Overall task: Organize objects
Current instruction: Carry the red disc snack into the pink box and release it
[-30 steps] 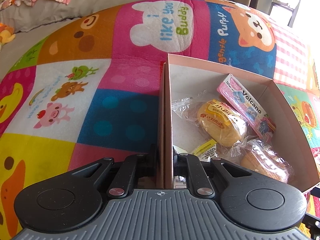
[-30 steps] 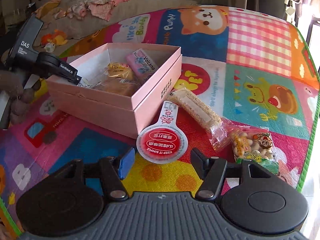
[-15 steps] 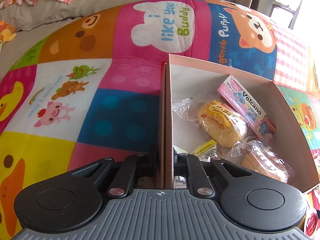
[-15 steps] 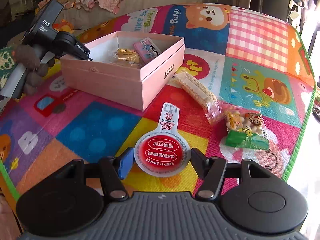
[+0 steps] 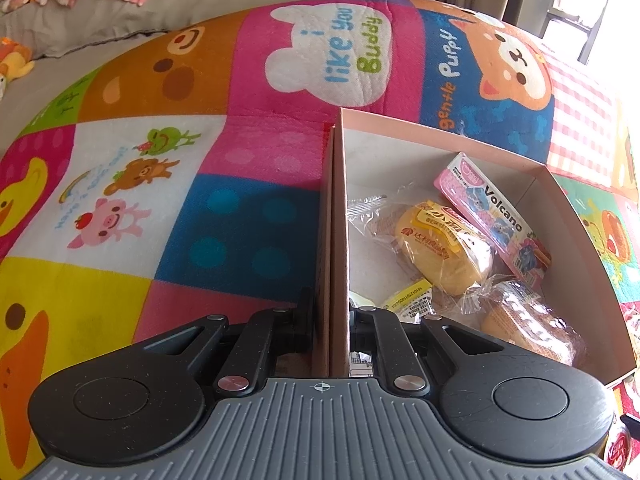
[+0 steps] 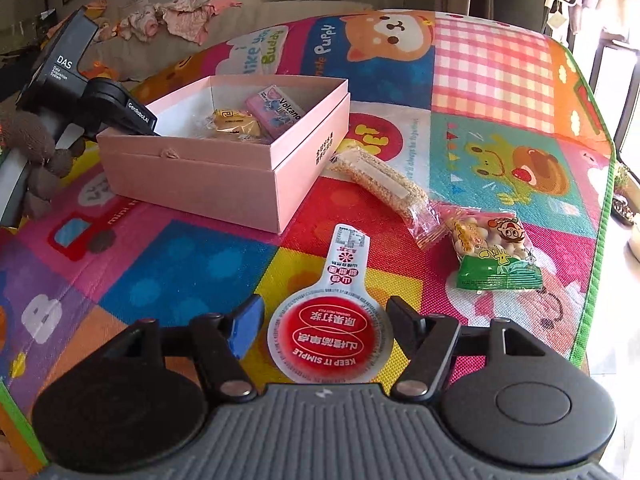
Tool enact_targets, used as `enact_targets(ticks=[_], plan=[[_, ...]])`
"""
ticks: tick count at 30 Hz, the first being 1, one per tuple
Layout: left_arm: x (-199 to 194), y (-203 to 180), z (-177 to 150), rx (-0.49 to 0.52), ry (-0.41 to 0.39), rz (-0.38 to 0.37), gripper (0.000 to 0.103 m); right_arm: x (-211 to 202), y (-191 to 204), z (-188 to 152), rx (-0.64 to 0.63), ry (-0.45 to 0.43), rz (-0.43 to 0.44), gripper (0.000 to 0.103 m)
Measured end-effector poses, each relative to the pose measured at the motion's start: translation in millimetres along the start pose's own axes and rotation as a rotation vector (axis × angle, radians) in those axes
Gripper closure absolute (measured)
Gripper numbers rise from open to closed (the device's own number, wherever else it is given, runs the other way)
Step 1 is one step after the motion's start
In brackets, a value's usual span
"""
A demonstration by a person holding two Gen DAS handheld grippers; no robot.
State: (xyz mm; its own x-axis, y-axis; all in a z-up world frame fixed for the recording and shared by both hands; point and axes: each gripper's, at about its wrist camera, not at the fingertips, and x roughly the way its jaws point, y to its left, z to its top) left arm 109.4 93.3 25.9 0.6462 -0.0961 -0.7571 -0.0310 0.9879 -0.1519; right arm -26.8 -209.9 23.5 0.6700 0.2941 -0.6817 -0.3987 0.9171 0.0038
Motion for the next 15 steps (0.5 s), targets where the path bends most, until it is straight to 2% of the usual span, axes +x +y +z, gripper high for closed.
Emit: enact_targets(ticks=[4, 10, 15], plan=[[0, -1, -3, 0.002, -0.017, 0.001, 0.091, -16, -3, 2, 0.036, -0.022, 0.003, 0.042], [-2, -2, -10, 0.006, -0.059, 0.004, 0.091, -63, -11, 12, 0.165, -0.126, 0.100, 0.042], [-2, -1, -13, 0.001, -0.083, 0.004, 0.091, -81, 0, 46, 0.159, -0.217, 0.173, 0.042]])
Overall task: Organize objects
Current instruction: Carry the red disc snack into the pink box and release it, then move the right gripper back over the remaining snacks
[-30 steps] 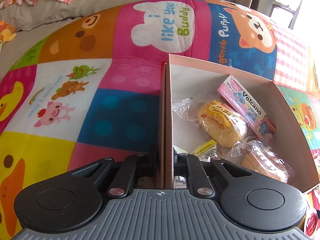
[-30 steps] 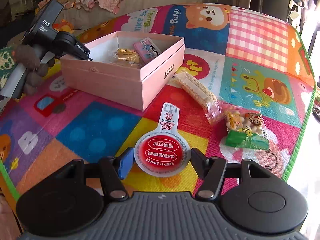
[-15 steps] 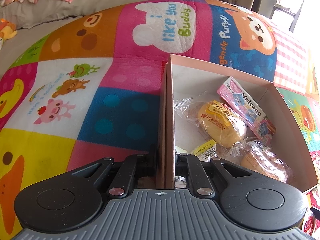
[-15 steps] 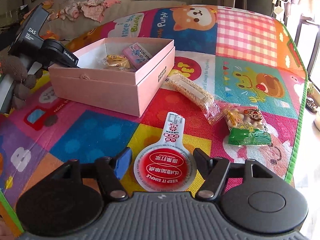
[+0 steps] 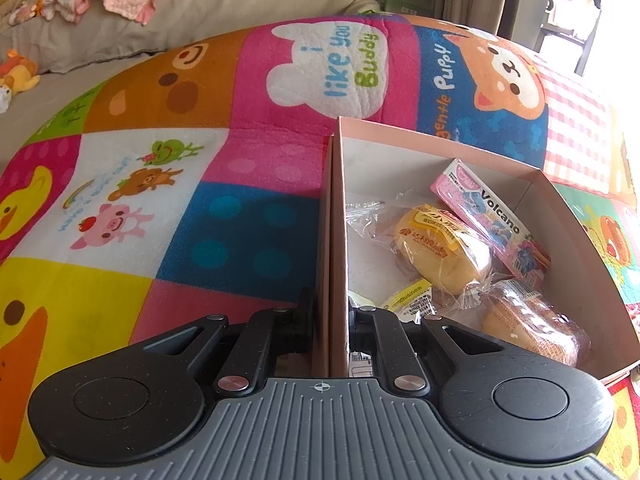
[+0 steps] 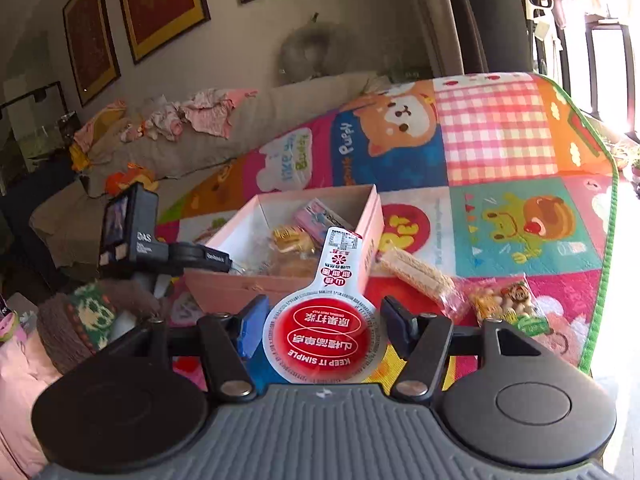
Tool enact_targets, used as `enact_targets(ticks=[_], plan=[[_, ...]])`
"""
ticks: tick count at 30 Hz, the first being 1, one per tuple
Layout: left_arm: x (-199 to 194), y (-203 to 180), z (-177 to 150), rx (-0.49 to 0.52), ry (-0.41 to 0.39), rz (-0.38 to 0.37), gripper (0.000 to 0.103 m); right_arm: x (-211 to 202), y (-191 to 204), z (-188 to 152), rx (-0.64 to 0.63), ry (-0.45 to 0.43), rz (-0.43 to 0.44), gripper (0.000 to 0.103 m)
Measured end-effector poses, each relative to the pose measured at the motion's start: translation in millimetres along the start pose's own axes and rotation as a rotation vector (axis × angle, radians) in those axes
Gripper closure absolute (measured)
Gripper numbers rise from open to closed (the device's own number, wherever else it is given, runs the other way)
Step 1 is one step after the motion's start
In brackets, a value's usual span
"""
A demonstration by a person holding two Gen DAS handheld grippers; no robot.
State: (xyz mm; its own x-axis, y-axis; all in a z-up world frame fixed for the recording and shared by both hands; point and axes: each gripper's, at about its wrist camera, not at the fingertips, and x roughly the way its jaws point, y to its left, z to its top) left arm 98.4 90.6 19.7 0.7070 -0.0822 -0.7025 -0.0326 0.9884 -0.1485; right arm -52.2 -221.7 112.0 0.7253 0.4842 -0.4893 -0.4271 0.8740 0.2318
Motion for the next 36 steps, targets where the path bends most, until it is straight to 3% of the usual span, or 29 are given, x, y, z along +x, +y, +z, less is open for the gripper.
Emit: enact_targets(ticks=[5, 11, 16, 20, 22, 28, 36], plan=[[-1, 0, -4, -0.004, -0.023, 0.003, 0.091, 34, 23, 43, -0.011, -0.038, 0.089, 0.042], [-1, -2, -4, 0.012, -0.018, 0.006, 0.091, 124, 49, 105, 0.083, -0.007, 0.207, 0.041], [-2, 1, -6, 0.016, -0.021, -0.008, 0.091, 146, 38, 99, 0.118, 0.023, 0.154, 0.041], [-2, 2, -7, 0.013, -0.026, -0.006, 0.091, 118, 11, 76, 0.058, -0.014, 0.003, 0.040], [-2, 3, -8, 0.002, -0.029, -0.010, 0.091, 104, -3, 64, 0.019, -0.028, -0.088, 0.034], [-3, 3, -9, -0.021, -0.040, -0.015, 0.091, 82, -47, 14, -0.171, -0.009, -0.423, 0.029], [-4, 5, -11, -0.038, -0.051, -0.016, 0.091, 75, -108, -30, -0.036, 0.114, -0.449, 0.029]])
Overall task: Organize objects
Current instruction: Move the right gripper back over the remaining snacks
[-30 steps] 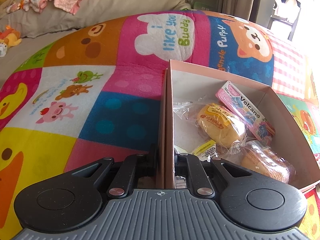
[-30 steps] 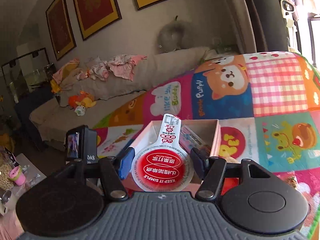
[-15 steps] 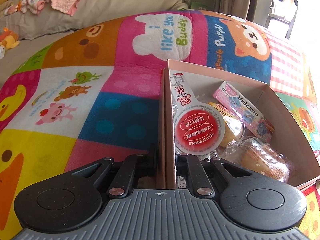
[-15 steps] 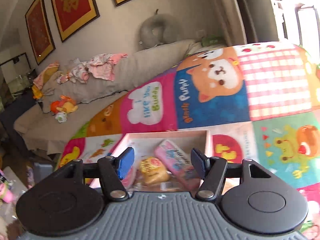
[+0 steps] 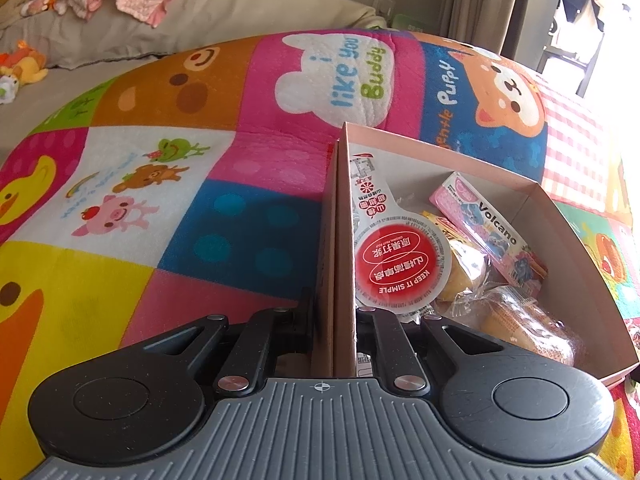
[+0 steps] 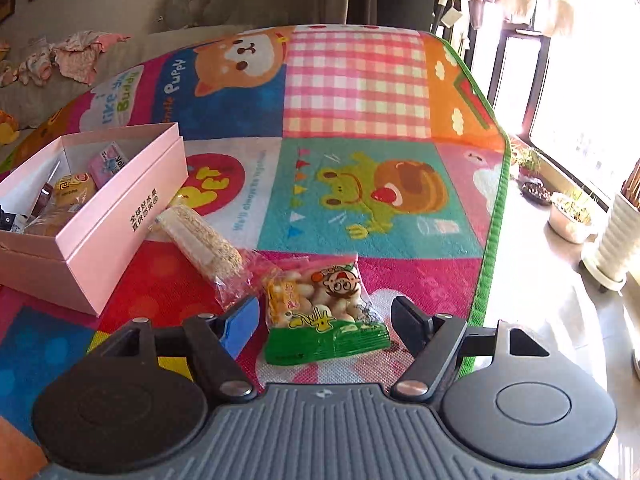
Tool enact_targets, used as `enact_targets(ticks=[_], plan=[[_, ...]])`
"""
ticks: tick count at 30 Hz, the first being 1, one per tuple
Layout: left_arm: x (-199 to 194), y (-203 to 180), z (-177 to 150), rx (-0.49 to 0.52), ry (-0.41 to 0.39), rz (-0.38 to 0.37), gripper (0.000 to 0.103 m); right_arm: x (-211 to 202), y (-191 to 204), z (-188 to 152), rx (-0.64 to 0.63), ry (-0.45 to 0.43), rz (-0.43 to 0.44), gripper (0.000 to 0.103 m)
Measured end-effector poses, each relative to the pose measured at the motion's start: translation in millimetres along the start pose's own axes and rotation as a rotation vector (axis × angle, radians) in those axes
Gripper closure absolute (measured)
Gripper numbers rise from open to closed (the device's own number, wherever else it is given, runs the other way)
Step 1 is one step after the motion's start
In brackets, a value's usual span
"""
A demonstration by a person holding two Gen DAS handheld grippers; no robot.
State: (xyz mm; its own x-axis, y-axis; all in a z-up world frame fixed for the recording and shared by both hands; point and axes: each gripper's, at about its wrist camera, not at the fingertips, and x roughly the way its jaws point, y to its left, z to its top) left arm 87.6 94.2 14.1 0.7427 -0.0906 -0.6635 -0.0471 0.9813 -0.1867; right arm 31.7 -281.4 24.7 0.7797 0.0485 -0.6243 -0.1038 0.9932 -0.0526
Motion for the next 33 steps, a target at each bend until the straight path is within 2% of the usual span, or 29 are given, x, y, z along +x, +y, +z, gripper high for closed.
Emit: enact_targets(ticks=[3, 6, 13, 19, 23, 26, 31, 33], plan=[[0, -2, 1, 0.029, 0.013, 0.005, 0.091, 5, -5, -7, 0.046, 0.019, 0.022, 0.029], [1, -2, 5, 0.030, 0.034, 0.005, 0.091, 5, 0, -8, 0.029, 0.015, 0.018, 0.029], [10, 2, 34, 0.032, 0.177, -0.016, 0.090, 11, 8, 7, -0.078, 0.026, 0.017, 0.029], [11, 10, 39, -0.025, 0.210, -0.029, 0.089, 14, 0, 9, -0.028, 0.038, 0.048, 0.029], [8, 7, 38, -0.018, 0.204, -0.021, 0.089, 17, 1, 3, -0.030, 0.050, 0.045, 0.032], [9, 7, 38, -0.024, 0.200, -0.017, 0.089, 13, 1, 3, -0.028, 0.045, 0.062, 0.042], [14, 17, 41, -0.090, 0.204, -0.039, 0.088, 3, 9, 4, -0.063, 0.041, 0.089, 0.069], [14, 18, 42, -0.094, 0.206, -0.039, 0.088, -1, 11, 4, -0.071, 0.044, 0.105, 0.072]])
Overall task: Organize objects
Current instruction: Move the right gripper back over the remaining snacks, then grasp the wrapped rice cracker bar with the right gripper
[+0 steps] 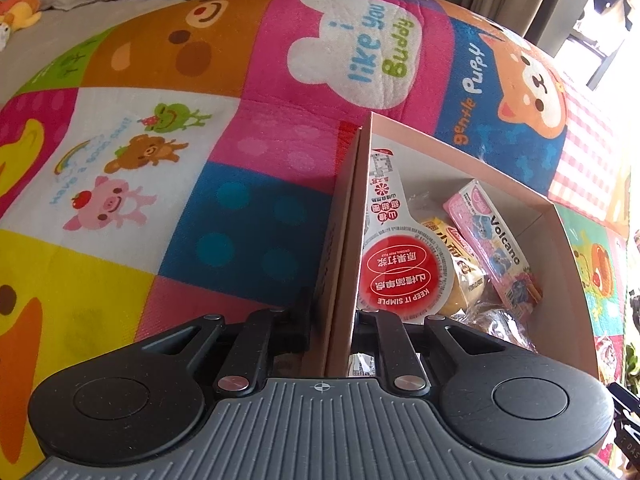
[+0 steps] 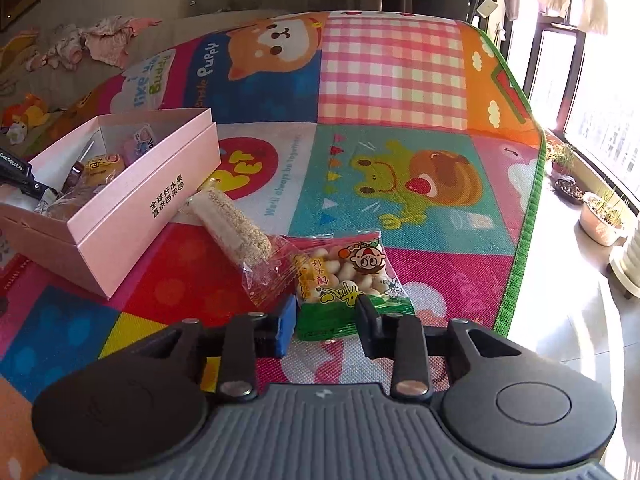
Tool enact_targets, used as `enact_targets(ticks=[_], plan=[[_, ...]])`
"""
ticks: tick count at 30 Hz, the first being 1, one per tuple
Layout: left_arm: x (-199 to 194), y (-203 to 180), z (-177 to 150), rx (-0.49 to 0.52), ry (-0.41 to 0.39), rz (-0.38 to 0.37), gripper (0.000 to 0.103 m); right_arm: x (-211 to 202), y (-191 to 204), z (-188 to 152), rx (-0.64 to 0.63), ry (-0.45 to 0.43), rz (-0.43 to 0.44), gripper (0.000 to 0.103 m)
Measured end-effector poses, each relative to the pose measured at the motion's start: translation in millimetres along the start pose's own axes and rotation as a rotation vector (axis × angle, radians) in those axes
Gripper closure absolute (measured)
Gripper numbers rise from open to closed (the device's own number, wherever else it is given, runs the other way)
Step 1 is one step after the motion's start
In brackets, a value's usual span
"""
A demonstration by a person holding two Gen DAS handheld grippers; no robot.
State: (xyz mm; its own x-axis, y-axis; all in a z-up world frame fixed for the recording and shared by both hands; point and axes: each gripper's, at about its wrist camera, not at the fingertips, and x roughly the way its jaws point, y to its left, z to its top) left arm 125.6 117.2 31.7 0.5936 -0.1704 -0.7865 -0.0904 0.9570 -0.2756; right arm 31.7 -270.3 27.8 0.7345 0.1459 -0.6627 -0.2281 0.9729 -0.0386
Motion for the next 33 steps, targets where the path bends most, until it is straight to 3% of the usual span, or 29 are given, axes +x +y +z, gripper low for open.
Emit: enact_targets(ticks=[3, 8, 15, 18, 21, 26, 33], plan=[[-1, -1, 0, 0.015, -0.012, -0.003, 0.088, -3, 5, -3, -0.020, 0.005, 0.009, 0.074], [-8, -14, -5, 0.132, -0.059, 0.041, 0.088, 1, 11, -11, -0.059, 0.010, -0.029, 0.072], [-13, -17, -9, 0.154, -0.084, 0.055, 0.091, -1, 9, -11, -0.050, 0.001, -0.038, 0.060], [-14, -18, -13, 0.165, -0.102, 0.063, 0.093, -3, 11, -11, -0.059, -0.010, -0.040, 0.049], [-15, -21, -18, 0.183, -0.121, 0.076, 0.093, -8, 13, -8, -0.061, -0.026, -0.027, 0.047], [-15, -23, -20, 0.174, -0.120, 0.068, 0.093, -6, 32, 9, -0.140, -0.042, 0.008, 0.047], [-14, -22, -20, 0.151, -0.115, 0.066, 0.093, 40, 51, 55, -0.183, 0.014, 0.115, 0.048]])
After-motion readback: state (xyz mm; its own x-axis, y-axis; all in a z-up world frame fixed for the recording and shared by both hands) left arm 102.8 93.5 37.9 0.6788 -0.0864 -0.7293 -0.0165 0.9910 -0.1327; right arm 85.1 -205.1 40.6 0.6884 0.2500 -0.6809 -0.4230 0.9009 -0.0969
